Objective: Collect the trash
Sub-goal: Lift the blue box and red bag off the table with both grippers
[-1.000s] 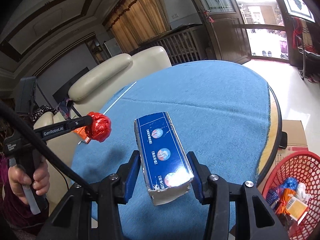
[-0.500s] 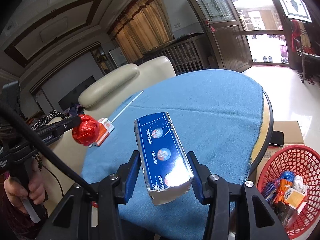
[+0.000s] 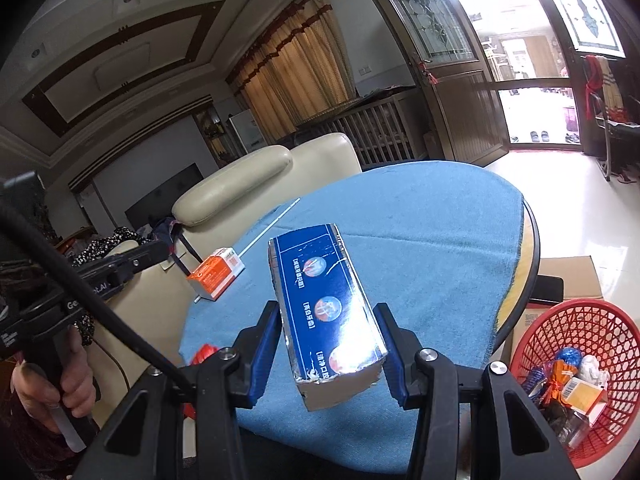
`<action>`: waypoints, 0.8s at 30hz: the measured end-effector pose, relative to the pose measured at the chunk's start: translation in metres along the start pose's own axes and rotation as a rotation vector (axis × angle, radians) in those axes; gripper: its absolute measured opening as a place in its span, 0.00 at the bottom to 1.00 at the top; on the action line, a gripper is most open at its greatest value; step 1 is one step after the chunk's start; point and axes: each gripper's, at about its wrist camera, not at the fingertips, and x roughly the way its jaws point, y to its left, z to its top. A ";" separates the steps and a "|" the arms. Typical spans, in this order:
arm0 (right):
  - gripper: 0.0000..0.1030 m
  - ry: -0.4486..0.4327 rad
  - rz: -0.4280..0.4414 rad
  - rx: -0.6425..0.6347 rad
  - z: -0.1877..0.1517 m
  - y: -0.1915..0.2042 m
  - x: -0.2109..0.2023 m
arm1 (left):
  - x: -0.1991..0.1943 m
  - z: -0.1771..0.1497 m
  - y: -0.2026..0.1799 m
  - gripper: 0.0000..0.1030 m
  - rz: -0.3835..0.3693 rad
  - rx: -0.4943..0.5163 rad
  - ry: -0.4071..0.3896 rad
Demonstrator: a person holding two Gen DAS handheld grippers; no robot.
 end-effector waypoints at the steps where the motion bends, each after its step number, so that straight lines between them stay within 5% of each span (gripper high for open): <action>1: 0.48 0.006 -0.003 -0.003 -0.001 0.000 0.002 | 0.008 -0.002 0.017 0.10 0.000 -0.036 0.018; 7: 0.48 0.052 -0.006 0.014 -0.004 -0.007 0.022 | 0.030 -0.020 0.092 0.15 0.063 -0.150 0.098; 11: 0.48 0.098 -0.004 0.006 -0.007 -0.005 0.041 | 0.031 -0.041 0.139 0.63 0.130 -0.211 0.117; 16: 0.48 0.153 -0.014 -0.006 -0.013 -0.004 0.064 | 0.060 -0.080 0.168 0.63 0.116 -0.296 0.234; 19: 0.48 0.171 -0.020 0.002 -0.012 -0.005 0.073 | 0.088 -0.093 0.158 0.63 0.104 -0.263 0.299; 24: 0.48 0.180 -0.044 0.003 -0.012 -0.009 0.078 | 0.113 -0.100 0.149 0.70 0.052 -0.245 0.309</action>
